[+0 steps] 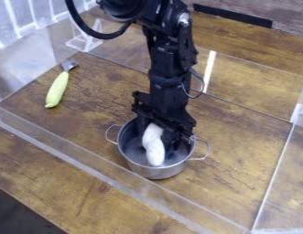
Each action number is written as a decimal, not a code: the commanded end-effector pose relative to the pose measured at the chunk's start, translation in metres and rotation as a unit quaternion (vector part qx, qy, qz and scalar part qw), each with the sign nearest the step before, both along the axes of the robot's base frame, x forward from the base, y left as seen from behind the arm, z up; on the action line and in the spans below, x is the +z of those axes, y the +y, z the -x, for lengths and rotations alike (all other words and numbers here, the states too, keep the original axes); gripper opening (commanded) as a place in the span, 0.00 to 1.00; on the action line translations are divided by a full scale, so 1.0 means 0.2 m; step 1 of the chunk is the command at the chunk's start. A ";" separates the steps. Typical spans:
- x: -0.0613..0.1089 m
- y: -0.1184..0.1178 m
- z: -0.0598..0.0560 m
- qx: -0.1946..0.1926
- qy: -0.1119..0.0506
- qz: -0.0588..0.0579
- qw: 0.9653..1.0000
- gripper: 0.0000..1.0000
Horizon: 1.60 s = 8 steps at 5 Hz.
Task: Remove the mushroom from the silver pot and put it on the table
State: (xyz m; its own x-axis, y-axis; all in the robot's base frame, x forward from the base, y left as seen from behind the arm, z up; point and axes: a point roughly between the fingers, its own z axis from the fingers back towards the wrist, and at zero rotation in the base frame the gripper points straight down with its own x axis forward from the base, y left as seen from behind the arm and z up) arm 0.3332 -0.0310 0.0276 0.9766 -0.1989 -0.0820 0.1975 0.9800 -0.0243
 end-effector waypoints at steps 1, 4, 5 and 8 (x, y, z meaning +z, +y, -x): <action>0.16 0.07 -0.01 0.028 -0.045 -0.001 0.999 0.00; 0.37 0.21 -0.01 0.053 -0.071 0.000 0.996 0.00; 0.44 0.30 -0.01 0.062 -0.077 -0.002 0.995 0.00; 0.32 0.41 -0.10 -0.004 -0.040 -0.003 0.999 0.00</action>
